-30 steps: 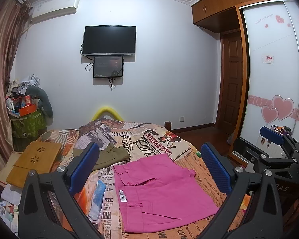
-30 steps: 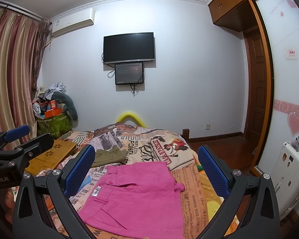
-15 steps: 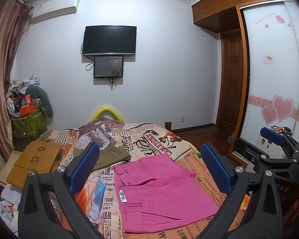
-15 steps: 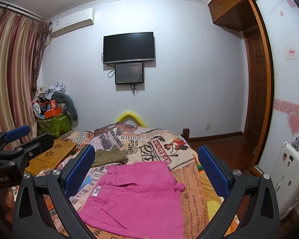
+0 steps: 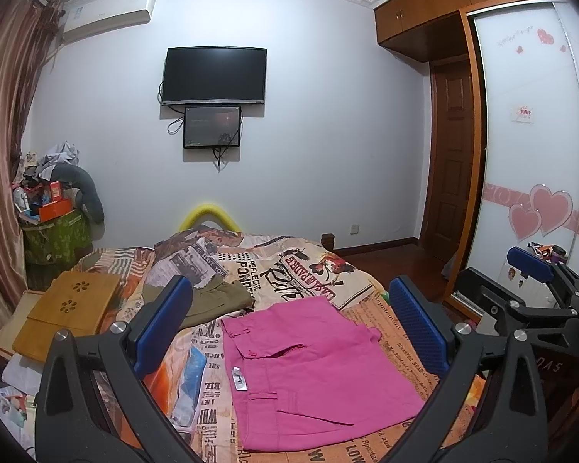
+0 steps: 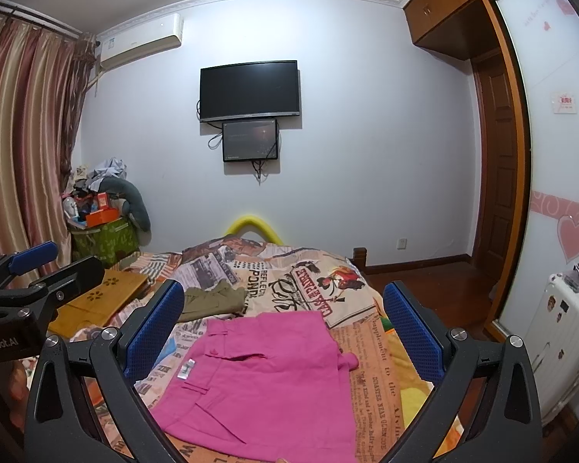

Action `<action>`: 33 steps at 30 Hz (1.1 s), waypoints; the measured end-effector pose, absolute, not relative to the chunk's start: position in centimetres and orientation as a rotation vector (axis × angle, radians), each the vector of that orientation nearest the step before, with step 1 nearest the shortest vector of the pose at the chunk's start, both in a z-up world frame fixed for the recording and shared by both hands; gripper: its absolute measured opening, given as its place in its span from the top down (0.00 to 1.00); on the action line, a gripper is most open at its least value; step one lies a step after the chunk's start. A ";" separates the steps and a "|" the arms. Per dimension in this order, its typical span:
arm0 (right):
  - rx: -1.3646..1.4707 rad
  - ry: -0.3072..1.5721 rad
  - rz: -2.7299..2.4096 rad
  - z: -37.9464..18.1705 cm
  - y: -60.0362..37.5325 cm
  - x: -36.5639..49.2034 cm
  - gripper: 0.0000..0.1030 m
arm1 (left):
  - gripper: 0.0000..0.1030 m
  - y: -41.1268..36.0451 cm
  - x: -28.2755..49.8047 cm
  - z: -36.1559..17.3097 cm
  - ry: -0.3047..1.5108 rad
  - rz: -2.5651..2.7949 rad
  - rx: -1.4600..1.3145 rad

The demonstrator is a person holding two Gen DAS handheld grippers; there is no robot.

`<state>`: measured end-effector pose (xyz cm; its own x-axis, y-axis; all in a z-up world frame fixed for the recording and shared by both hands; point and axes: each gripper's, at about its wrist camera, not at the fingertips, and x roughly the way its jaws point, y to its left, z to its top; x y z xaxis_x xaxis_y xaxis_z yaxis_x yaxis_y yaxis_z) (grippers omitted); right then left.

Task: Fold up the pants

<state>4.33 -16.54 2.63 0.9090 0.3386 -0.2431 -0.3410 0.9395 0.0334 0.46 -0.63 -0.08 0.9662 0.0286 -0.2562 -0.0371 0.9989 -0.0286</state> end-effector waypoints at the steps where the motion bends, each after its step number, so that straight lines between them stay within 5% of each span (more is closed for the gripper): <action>1: -0.008 0.252 0.349 2.6 -16.5 4.4 0.00 | 0.00 -0.6 0.5 -0.2 0.260 0.035 -0.032; 33: -0.196 0.688 0.268 -9.8 -18.6 18.5 0.00 | 0.00 5.2 18.5 -14.1 0.707 0.065 -0.079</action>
